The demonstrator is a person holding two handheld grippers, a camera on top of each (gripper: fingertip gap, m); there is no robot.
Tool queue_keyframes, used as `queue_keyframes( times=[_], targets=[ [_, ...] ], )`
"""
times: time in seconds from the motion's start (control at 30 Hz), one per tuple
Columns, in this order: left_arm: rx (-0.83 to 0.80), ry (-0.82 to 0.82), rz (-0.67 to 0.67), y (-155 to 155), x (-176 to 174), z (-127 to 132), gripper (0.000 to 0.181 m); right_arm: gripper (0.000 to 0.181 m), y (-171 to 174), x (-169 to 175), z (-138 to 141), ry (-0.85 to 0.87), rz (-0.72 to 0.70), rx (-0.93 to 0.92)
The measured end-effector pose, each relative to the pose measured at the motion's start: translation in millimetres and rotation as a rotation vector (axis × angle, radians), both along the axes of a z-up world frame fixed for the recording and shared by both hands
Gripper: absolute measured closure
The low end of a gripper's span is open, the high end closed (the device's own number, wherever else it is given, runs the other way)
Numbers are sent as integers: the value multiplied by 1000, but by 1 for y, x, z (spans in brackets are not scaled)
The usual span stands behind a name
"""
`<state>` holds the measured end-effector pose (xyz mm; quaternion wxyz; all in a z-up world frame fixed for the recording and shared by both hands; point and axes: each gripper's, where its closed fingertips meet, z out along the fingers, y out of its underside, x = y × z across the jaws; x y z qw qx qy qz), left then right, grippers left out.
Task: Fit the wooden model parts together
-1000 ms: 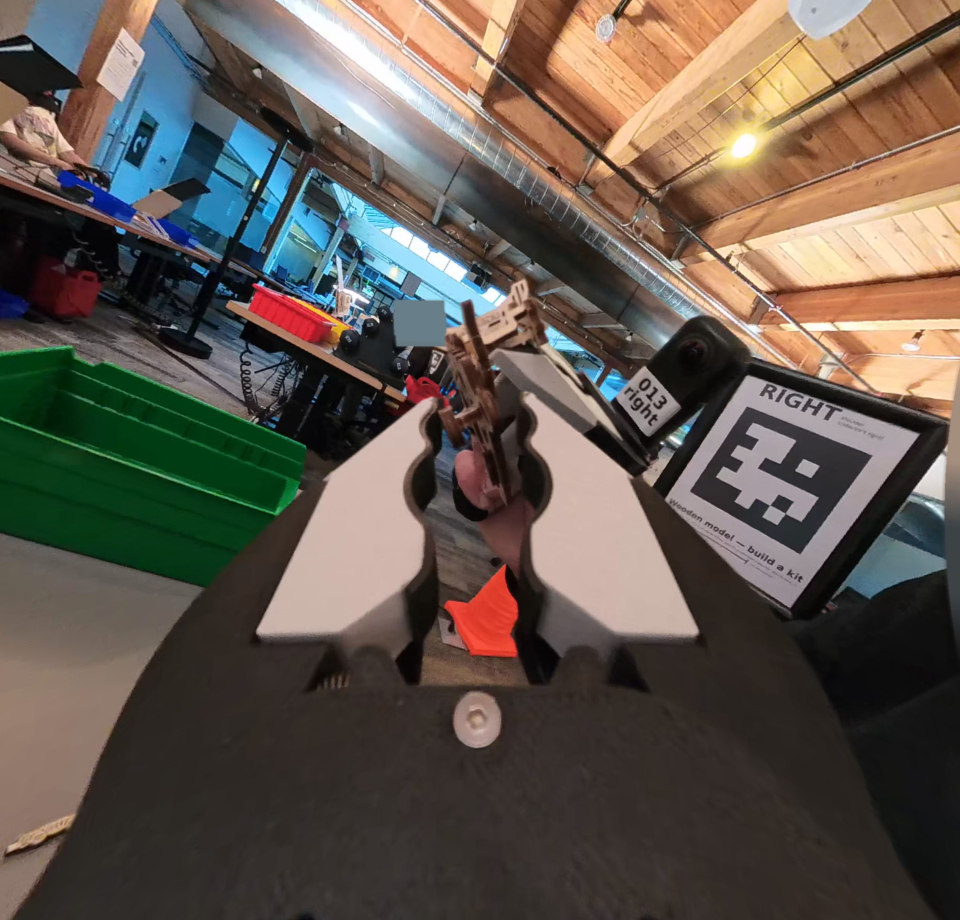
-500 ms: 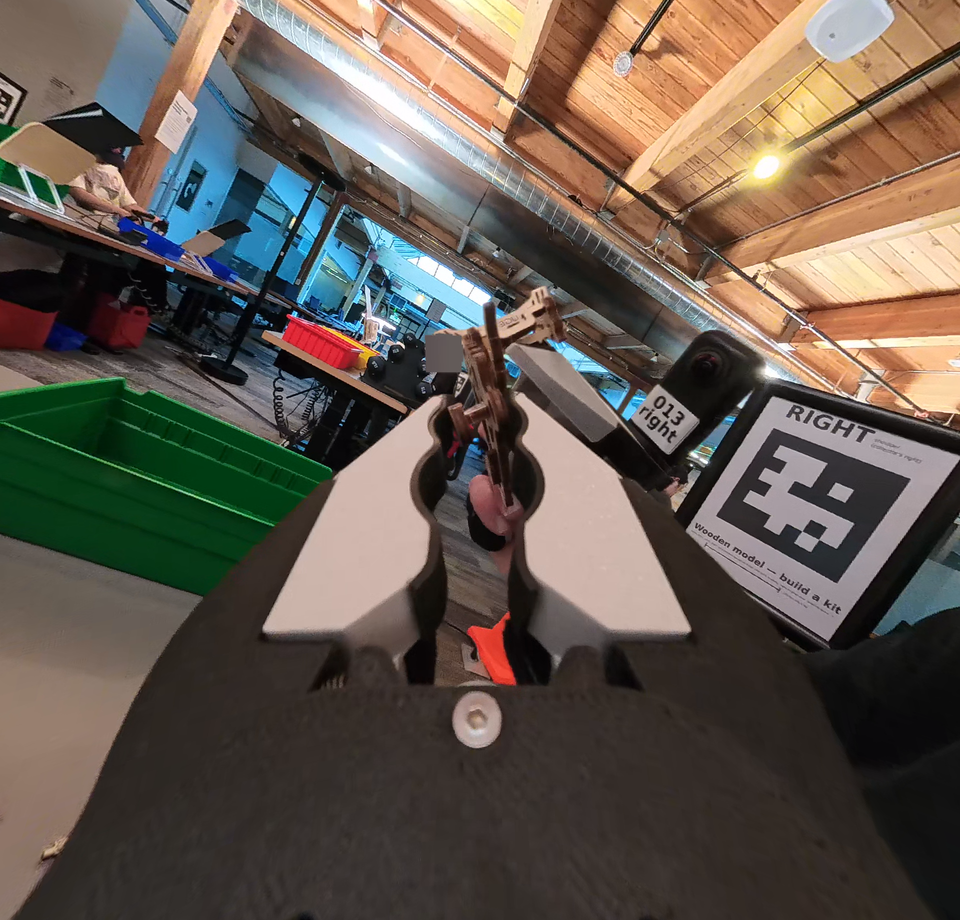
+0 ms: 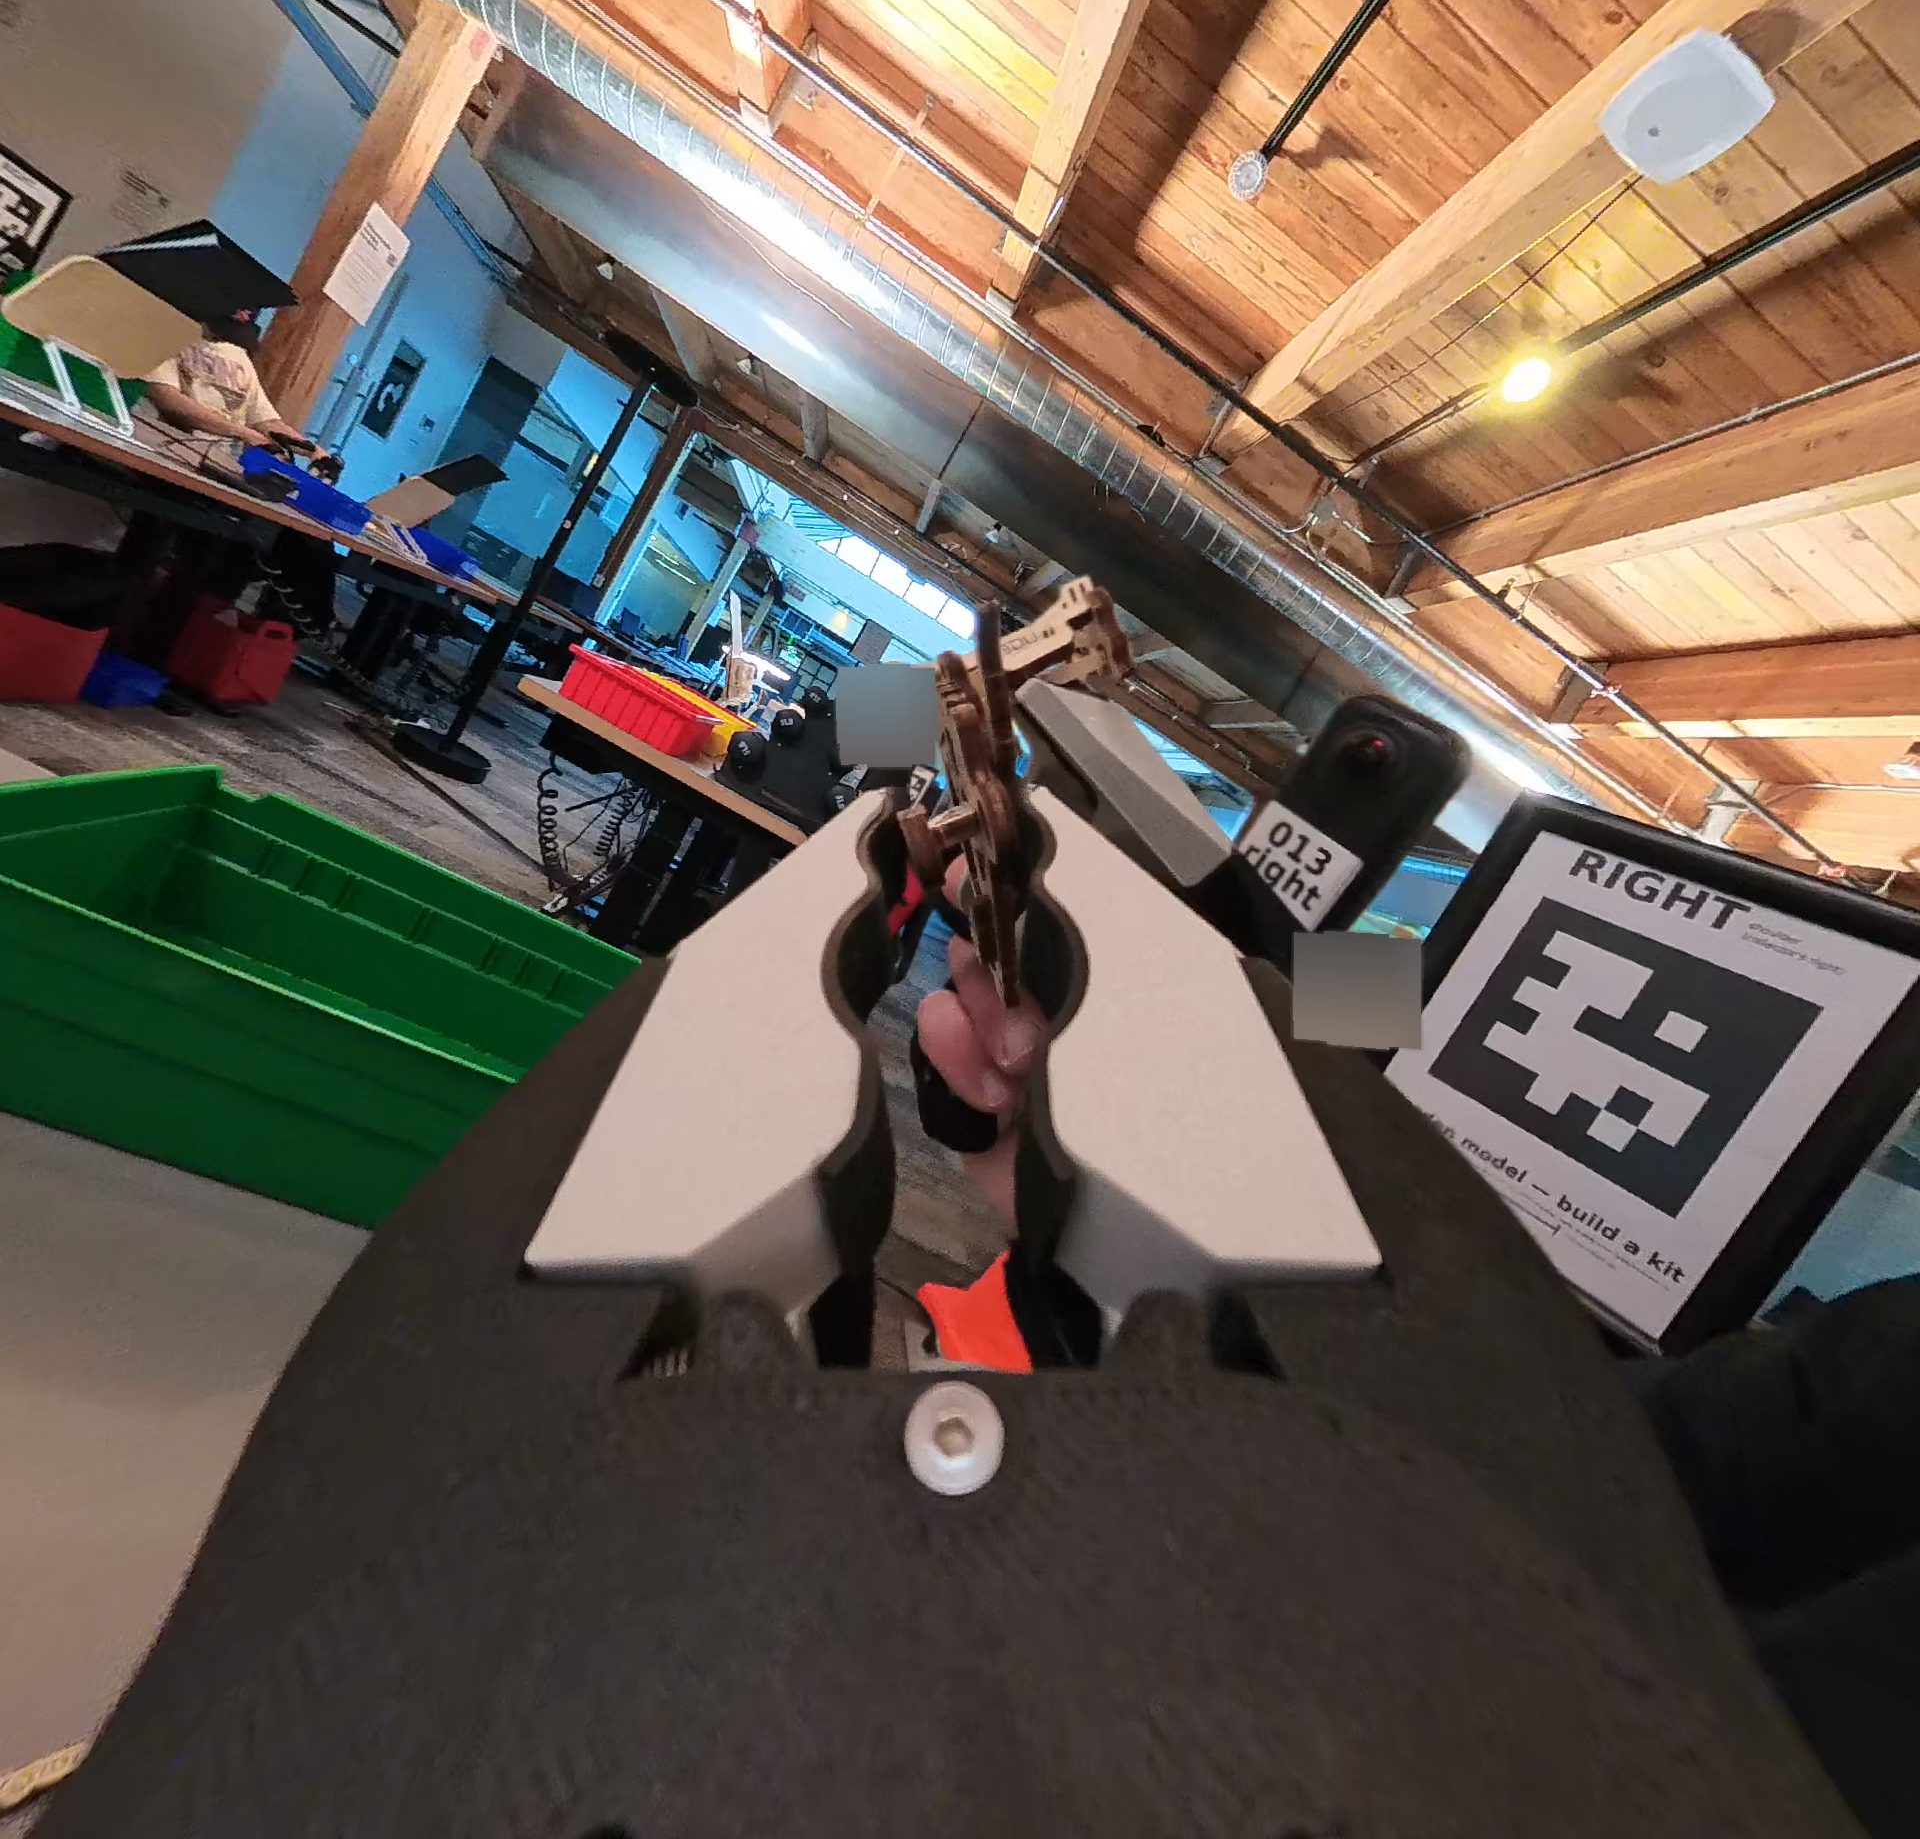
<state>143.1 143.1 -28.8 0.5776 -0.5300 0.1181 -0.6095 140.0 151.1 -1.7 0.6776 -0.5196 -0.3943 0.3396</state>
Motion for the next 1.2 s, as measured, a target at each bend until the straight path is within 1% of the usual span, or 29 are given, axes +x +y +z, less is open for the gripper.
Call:
queue_keyframes(
  times=[0.07, 0.2, 0.27, 0.37, 0.43, 0.47, 0.6, 0.67, 0.7, 0.73, 0.8, 0.83, 0.9, 0.93, 1.0, 1.03, 1.07, 1.2],
  targets=[
    [3, 6, 7, 0, 1, 0, 164, 181, 0, 0, 1, -44, -46, 49],
    [-14, 7, 16, 2, 2, -2, 165, 181, 0, 0, -1, -190, -181, 215],
    [-13, -15, 6, 2, 1, -1, 164, 181, -1, -2, -1, -222, -211, 273],
    [-18, -22, -6, 4, -1, -3, 164, 179, 1, -1, -2, -195, -186, 219],
    [-13, -48, -25, 4, -3, -2, 164, 176, -4, 3, 3, -177, -179, 233],
    [-12, -60, -37, 4, -4, -1, 164, 177, -6, 4, 3, -187, -181, 243],
    [-34, -115, -149, 2, 0, -2, 164, 172, -10, 12, -1, -196, -153, 214],
    [-44, -150, -173, 2, -4, -3, 164, 167, -12, 22, 3, -168, -131, 205],
    [-49, -148, -196, 1, -3, -4, 164, 166, -11, 27, 4, -166, -122, 203],
    [-55, -138, -232, -1, -2, -6, 164, 161, -10, 32, 4, -174, -118, 200],
    [-55, -124, -292, -6, -1, -7, 164, 153, -11, 36, 1, -198, -58, 197],
    [-51, -105, -318, -8, -1, -8, 164, 147, -13, 35, -3, -228, -14, 198],
    [-47, -91, -327, -9, -4, -10, 164, 140, -13, 30, -19, -327, 57, 177],
    [-46, -81, -338, -10, -5, -11, 164, 139, -16, 26, -23, -349, 91, 189],
    [-48, -68, -352, -11, -5, -14, 164, 139, -20, 18, -30, -383, 126, 210],
    [-49, -54, -369, -13, -4, -16, 164, 141, -18, 15, -33, -393, 112, 211],
    [-50, -37, -379, -14, -2, -19, 164, 149, -16, 13, -34, -389, 103, 219],
    [-63, 14, -379, -14, 2, -26, 164, 165, -10, 9, -44, -411, 104, 208]
  ],
)
